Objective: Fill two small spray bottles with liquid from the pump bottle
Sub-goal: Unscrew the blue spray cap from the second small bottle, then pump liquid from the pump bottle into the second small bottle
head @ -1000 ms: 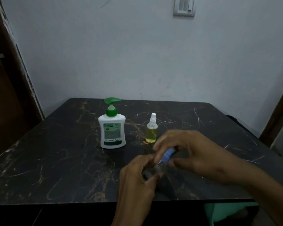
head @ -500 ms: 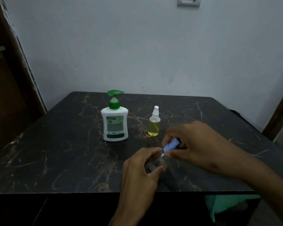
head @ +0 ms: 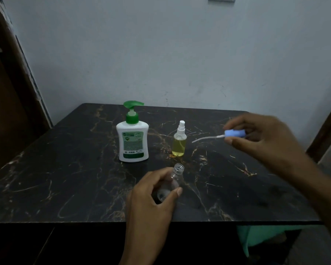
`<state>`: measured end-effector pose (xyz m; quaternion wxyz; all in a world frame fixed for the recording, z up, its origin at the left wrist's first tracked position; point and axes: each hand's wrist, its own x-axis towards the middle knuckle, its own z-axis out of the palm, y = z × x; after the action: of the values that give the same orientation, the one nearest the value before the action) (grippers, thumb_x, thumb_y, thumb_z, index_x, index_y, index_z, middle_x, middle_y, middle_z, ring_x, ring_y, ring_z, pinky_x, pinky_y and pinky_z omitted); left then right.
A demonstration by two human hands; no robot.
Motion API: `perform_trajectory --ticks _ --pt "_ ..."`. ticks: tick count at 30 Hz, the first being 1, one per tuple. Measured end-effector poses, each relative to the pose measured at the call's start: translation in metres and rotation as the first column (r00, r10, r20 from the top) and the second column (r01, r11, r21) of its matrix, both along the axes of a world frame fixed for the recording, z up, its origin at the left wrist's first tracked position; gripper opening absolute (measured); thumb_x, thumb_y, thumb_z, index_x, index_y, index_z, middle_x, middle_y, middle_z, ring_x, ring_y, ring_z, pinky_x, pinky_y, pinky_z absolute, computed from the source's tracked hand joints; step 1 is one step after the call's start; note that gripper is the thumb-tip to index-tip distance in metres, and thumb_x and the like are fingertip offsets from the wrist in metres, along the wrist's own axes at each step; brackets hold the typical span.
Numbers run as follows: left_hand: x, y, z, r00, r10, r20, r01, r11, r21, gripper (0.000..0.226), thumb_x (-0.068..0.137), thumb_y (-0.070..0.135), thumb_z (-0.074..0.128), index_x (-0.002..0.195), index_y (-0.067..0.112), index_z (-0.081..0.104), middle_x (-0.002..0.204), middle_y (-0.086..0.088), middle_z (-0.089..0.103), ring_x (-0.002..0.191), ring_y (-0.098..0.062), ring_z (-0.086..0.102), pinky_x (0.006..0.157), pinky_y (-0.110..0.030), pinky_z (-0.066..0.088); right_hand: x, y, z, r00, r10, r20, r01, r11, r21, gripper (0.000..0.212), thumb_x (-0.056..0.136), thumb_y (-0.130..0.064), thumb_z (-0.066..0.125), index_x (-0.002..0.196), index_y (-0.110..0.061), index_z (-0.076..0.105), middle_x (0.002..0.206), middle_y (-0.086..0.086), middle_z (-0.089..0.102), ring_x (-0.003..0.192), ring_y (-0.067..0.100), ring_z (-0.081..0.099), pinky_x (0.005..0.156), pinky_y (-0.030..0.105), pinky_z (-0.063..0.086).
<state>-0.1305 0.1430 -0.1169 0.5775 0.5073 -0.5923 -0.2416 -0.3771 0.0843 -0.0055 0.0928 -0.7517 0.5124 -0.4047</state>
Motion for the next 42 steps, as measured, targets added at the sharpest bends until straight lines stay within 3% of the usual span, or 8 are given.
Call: perform_trajectory --ticks 4,9,15,25,29,32,38,42 --pt "0.004 0.007 -0.001 0.999 0.001 -0.037 -0.001 1.000 -0.006 0.047 0.075 0.000 0.087 0.102 0.038 0.077 0.096 0.015 0.077 0.091 -0.006 0.074 0.080 -0.023 0.059 0.032 -0.023 -0.055 0.992 -0.068 0.106 0.053 0.989 0.139 0.016 0.081 -0.026 0.085 0.091 -0.033 0.074 0.085 -0.014 0.075 0.079 -0.002 0.071 0.074 0.027 0.063" --pt "0.012 0.013 -0.006 1.000 0.008 -0.021 -0.009 0.999 -0.047 0.045 0.074 0.003 0.089 0.105 0.035 0.078 0.100 0.015 0.078 0.093 -0.004 0.075 0.080 -0.015 0.056 0.073 -0.042 -0.092 0.987 -0.131 0.098 0.109 0.973 0.202 0.021 0.078 -0.018 0.087 0.089 -0.029 0.072 0.083 -0.015 0.073 0.079 -0.001 0.068 0.079 0.030 0.062" --pt "0.016 0.016 -0.010 0.998 -0.013 -0.067 0.009 0.998 -0.060 0.041 0.072 0.009 0.085 0.107 0.031 0.079 0.101 0.009 0.079 0.093 -0.009 0.076 0.079 -0.020 0.058 0.092 -0.057 -0.103 0.986 -0.164 0.000 0.162 0.974 0.157 0.017 0.082 -0.015 0.079 0.090 -0.028 0.071 0.082 -0.017 0.070 0.079 -0.001 0.066 0.076 0.028 0.057" --pt "0.015 0.014 -0.014 0.997 -0.038 -0.061 0.034 0.998 -0.057 0.038 0.070 0.017 0.080 0.106 0.030 0.080 0.103 0.008 0.078 0.095 -0.011 0.076 0.082 -0.022 0.058 0.091 -0.065 -0.113 0.977 -0.209 -0.038 0.212 0.972 0.103 0.026 0.080 -0.049 0.082 0.081 -0.029 0.064 0.073 -0.015 0.068 0.072 0.002 0.064 0.069 0.033 0.055" --pt "0.017 0.013 -0.014 0.997 -0.024 -0.078 0.020 0.999 -0.050 0.037 0.070 0.019 0.081 0.106 0.028 0.080 0.104 0.009 0.079 0.097 -0.010 0.076 0.084 -0.021 0.058 0.085 -0.046 -0.103 0.977 -0.198 -0.074 0.203 0.977 0.062 0.019 0.083 -0.042 0.081 0.087 -0.031 0.067 0.081 -0.018 0.067 0.079 0.000 0.063 0.074 0.033 0.057" --pt "0.018 0.010 -0.011 0.993 0.007 -0.119 -0.014 0.998 -0.058 0.036 0.071 0.017 0.082 0.105 0.027 0.079 0.103 0.007 0.079 0.094 -0.009 0.076 0.083 -0.019 0.058 0.084 -0.013 -0.094 0.996 -0.092 0.003 0.092 0.995 0.028 0.015 0.085 -0.028 0.079 0.095 -0.032 0.069 0.088 -0.019 0.069 0.085 0.001 0.065 0.078 0.028 0.054" --pt "0.015 -0.002 -0.005 0.986 0.095 -0.136 -0.104 0.993 -0.063 0.038 0.077 0.010 0.091 0.110 0.025 0.079 0.110 0.011 0.076 0.102 -0.009 0.074 0.085 -0.027 0.059 0.095 0.044 -0.095 0.949 0.280 0.146 -0.307 0.927 0.215 0.059 0.087 -0.022 0.080 0.138 -0.038 0.054 0.132 -0.022 0.063 0.122 -0.001 0.062 0.098 0.021 0.051" --pt "0.003 -0.003 0.001 0.990 0.096 -0.099 -0.103 0.992 -0.069 0.042 0.078 0.008 0.087 0.112 0.031 0.078 0.112 0.017 0.073 0.105 -0.002 0.071 0.084 -0.014 0.054 0.109 0.040 -0.096 0.931 0.300 0.207 -0.338 0.924 0.178 0.050 0.091 -0.012 0.075 0.131 -0.036 0.056 0.117 -0.021 0.071 0.105 0.000 0.071 0.089 0.025 0.055"
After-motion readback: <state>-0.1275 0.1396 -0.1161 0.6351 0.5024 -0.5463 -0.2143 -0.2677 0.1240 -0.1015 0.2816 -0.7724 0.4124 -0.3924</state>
